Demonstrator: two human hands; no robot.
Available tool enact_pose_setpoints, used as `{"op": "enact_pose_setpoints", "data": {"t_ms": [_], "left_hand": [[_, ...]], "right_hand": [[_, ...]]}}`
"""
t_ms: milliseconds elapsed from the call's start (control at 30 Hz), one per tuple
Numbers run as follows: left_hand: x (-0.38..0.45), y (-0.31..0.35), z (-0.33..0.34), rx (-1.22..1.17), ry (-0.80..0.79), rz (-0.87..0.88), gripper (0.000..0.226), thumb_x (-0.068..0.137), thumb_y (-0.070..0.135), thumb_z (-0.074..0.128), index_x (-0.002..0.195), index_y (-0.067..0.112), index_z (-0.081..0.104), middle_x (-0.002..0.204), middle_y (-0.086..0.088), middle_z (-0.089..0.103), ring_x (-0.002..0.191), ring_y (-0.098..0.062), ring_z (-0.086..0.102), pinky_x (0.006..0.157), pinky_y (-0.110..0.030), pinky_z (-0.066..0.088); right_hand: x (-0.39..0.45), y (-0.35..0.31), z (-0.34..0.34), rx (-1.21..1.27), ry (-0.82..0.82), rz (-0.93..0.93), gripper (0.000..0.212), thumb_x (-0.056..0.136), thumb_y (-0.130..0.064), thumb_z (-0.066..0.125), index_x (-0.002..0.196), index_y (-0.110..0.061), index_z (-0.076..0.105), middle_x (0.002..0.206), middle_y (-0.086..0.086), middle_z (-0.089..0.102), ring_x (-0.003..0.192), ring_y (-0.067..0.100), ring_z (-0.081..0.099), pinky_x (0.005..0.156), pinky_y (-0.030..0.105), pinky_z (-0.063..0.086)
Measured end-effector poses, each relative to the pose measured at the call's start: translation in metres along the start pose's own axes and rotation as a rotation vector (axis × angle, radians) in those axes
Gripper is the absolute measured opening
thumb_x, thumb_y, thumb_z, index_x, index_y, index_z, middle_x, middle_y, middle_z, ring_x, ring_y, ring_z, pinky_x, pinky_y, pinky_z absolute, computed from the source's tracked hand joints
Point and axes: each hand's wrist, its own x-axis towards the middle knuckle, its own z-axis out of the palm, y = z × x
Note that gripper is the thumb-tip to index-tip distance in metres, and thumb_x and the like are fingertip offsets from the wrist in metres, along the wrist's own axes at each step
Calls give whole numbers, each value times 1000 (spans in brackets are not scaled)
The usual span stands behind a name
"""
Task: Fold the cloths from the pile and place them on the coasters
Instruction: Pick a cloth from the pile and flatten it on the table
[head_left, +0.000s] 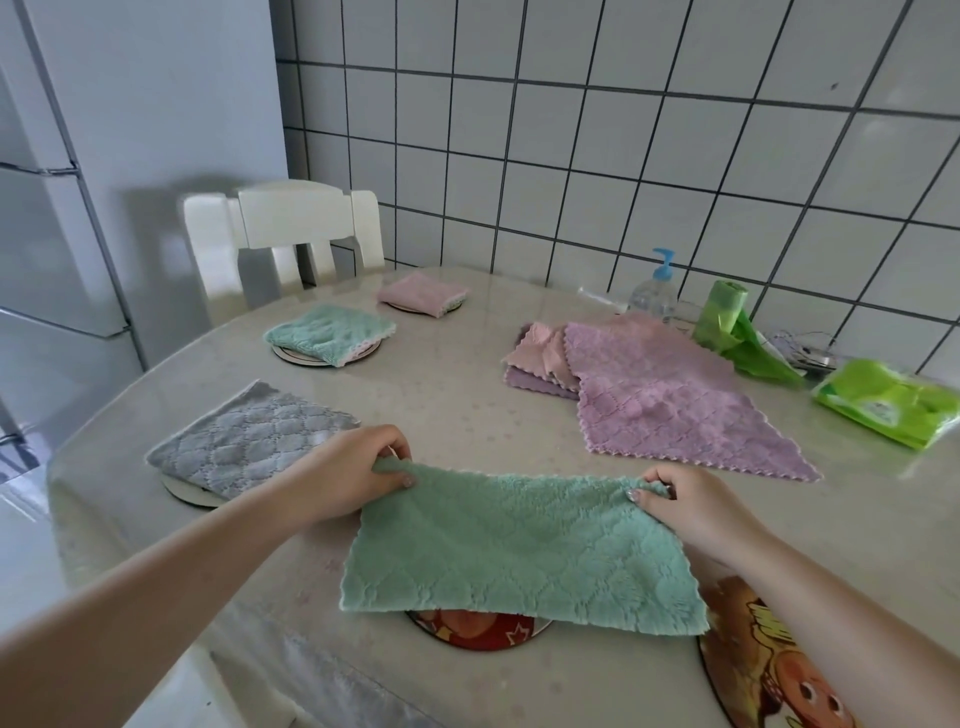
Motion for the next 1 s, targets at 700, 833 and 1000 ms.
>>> {"op": "enact_pose_setpoints", "data": {"t_ms": [700,833,1000], "left_hand": [[-34,85,55,127,2,265,47,96,41,34,142,28,33,151,12,28,139,-7,22,116,-28,12],[-41,76,65,259,28,251,66,86,55,10,147,29,15,156,13,12,143,-5,4,111,-22,-6],[-53,59,53,288,-41,157,88,68,74,-2,147,35,6,156,13,-3,142,-4,-10,112,-25,-12]], "right_hand": [[-32,-90,43,-320,-40,-339,52,96,-43,27,144,-25,27,153,-6,22,141,11,17,117,36,11],[-37,-70,68,-332,-72,-274,91,68,-67,-12,146,-31,17,157,-6,11,143,9,7,118,36,5],[-50,-47,53,-402,-62,-238,94,62,-71,-16,147,-36,5,157,-10,-1,143,7,-5,117,35,-3]]}}
